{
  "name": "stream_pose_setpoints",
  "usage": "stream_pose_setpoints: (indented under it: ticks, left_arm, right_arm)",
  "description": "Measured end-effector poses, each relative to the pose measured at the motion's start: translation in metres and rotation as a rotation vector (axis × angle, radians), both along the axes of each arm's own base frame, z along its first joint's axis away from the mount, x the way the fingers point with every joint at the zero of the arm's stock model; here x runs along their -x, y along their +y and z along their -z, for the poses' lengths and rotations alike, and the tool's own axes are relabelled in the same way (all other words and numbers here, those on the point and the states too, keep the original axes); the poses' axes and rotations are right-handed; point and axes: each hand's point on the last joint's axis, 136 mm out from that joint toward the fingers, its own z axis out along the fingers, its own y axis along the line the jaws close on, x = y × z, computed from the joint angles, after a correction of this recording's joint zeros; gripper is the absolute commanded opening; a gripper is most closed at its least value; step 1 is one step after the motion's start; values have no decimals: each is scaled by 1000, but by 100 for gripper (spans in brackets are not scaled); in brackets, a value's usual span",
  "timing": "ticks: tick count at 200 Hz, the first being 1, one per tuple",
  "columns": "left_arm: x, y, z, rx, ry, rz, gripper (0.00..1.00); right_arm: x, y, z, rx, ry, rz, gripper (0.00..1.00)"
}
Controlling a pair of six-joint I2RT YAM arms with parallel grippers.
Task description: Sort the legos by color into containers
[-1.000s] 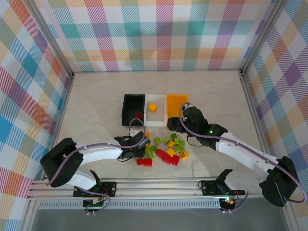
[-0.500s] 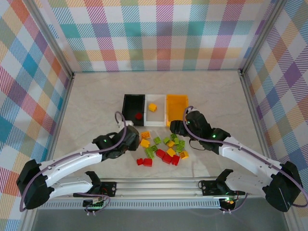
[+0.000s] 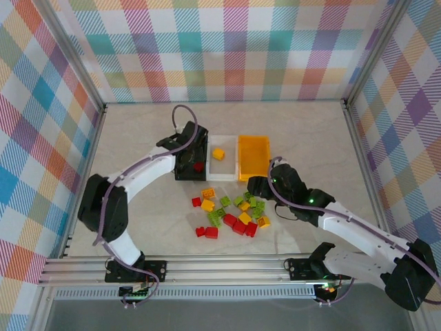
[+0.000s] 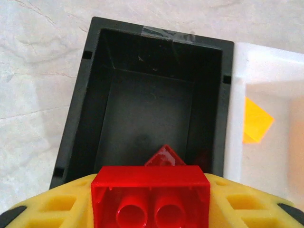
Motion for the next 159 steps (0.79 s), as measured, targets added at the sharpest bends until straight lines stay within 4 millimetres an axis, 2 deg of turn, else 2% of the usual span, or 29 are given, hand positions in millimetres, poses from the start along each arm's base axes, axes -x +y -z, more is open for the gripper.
stream_pose_setpoints:
  ticks: [36, 56, 72, 91, 96, 99, 106, 121, 135, 148, 159]
  left_arm:
    - [-9, -1, 22, -29, 52, -10, 69]
    - [-7, -3, 23, -21, 61, -13, 81]
    - [-5, -8, 17, 0, 52, -10, 87]
    - [2, -17, -6, 37, 13, 16, 92]
    - [6, -22, -17, 51, -5, 31, 93]
    - [9, -24, -23, 60, -15, 36, 99]
    - [16, -32, -41, 92, -49, 60, 100]
    - [38, -48, -85, 181, -137, 120, 100]
    - [65, -55, -113, 264, -202, 168, 100]
    - [92, -57, -123, 326, -231, 203, 100]
    - [114, -55, -117, 358, -228, 225, 100]
  right_arm:
    - [7, -4, 6, 2, 20, -3, 73]
    - [10, -6, 9, 12, 36, -6, 74]
    - [12, -8, 13, 21, 49, -4, 74]
    - [15, -10, 22, 32, 71, 1, 73]
    - [16, -11, 26, 39, 81, 4, 73]
    - [16, -12, 28, 42, 87, 6, 73]
    - [17, -12, 34, 53, 104, 10, 73]
    - [17, -12, 49, 85, 147, 16, 71]
    - [18, -13, 63, 118, 188, 22, 67]
    - [18, -14, 73, 139, 220, 31, 65]
    - [19, -15, 81, 153, 240, 40, 64]
